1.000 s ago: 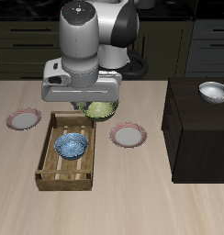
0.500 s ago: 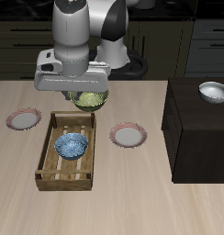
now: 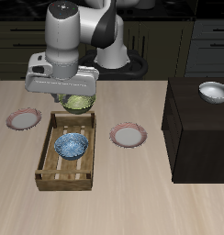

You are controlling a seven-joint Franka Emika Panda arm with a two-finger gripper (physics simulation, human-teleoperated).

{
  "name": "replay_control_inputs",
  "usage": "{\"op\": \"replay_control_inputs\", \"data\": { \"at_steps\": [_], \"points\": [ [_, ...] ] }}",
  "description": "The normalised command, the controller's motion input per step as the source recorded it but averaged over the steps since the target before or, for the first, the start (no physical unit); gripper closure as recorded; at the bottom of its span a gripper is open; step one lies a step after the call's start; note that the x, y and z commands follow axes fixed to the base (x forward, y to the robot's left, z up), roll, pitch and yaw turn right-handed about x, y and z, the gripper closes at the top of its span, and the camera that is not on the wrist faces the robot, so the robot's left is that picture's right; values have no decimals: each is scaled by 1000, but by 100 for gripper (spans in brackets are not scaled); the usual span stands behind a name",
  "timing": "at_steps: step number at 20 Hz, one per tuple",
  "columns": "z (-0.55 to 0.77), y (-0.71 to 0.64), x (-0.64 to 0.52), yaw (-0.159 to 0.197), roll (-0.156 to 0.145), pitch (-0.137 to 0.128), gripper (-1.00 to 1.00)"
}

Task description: Stack the green bowl on the blue bowl

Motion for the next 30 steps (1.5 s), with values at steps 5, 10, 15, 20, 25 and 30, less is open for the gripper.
{"op": "replay_control_inputs", "data": {
  "at_steps": [5, 10, 15, 20, 25, 30],
  "points": [
    [-109, -27, 45, 7, -7, -33, 100],
    [-284, -56, 207, 8, -4, -21, 100],
    [-224, -28, 140, -4, -24, 15, 100],
    [-320, -14, 124, 14, -17, 24, 100],
    [-428, 0, 110, 17, -18, 50, 100],
    [-312, 28, 20, 8, -13, 41, 100]
  ]
}}
